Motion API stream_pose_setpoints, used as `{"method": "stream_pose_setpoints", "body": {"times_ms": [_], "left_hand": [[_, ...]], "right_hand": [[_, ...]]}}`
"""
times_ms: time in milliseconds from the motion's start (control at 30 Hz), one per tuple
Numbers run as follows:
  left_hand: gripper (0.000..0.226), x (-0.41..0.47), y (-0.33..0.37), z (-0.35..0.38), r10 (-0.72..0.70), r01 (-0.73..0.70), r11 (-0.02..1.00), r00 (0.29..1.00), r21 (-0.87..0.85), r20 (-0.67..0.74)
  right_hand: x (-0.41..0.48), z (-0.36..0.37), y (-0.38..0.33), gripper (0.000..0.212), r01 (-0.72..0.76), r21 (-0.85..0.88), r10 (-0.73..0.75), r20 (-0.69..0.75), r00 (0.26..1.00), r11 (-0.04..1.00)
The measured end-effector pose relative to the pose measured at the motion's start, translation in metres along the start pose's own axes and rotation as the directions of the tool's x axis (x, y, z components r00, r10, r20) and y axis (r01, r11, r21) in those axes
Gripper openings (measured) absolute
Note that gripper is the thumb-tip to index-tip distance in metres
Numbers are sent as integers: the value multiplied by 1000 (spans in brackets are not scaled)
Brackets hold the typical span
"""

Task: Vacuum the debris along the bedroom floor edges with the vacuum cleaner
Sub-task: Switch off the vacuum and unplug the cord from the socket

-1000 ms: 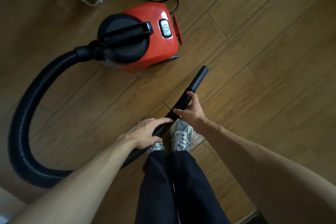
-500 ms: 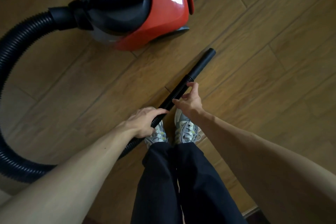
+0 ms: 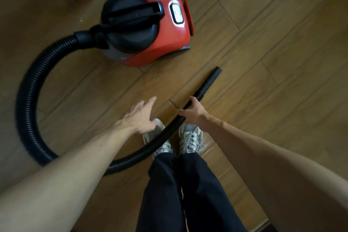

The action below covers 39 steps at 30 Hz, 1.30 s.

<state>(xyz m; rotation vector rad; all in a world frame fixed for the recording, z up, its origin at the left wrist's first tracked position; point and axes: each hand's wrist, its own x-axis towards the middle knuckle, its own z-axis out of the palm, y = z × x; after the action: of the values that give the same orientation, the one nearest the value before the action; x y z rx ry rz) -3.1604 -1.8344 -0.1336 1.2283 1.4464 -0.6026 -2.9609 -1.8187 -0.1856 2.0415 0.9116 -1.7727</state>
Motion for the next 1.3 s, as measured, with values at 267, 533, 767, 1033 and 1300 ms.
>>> {"method": "stream_pose_setpoints", "body": {"times_ms": [267, 533, 767, 1033, 1300], "left_hand": [[98, -108, 33, -133, -43, 70, 989, 978, 129, -202], [94, -265, 104, -294, 42, 57, 976, 899, 212, -435], [95, -413, 169, -411, 176, 43, 946, 767, 323, -617], [93, -553, 212, -478, 290, 102, 889, 629, 447, -721], [94, -641, 241, -500, 360, 114, 864, 542, 491, -759]], "right_hand": [[-128, -83, -117, 93, 311, -507, -358, 4, 934, 804], [-318, -195, -258, 91, 323, -727, -550, -90, 830, 606], [-484, -279, -341, 91, 375, -733, -725, -229, 650, 568], [-650, -336, -379, 89, 313, -791, -792, -319, 521, 525], [-741, -367, -361, 97, 258, -845, -840, -336, 426, 469]]}}
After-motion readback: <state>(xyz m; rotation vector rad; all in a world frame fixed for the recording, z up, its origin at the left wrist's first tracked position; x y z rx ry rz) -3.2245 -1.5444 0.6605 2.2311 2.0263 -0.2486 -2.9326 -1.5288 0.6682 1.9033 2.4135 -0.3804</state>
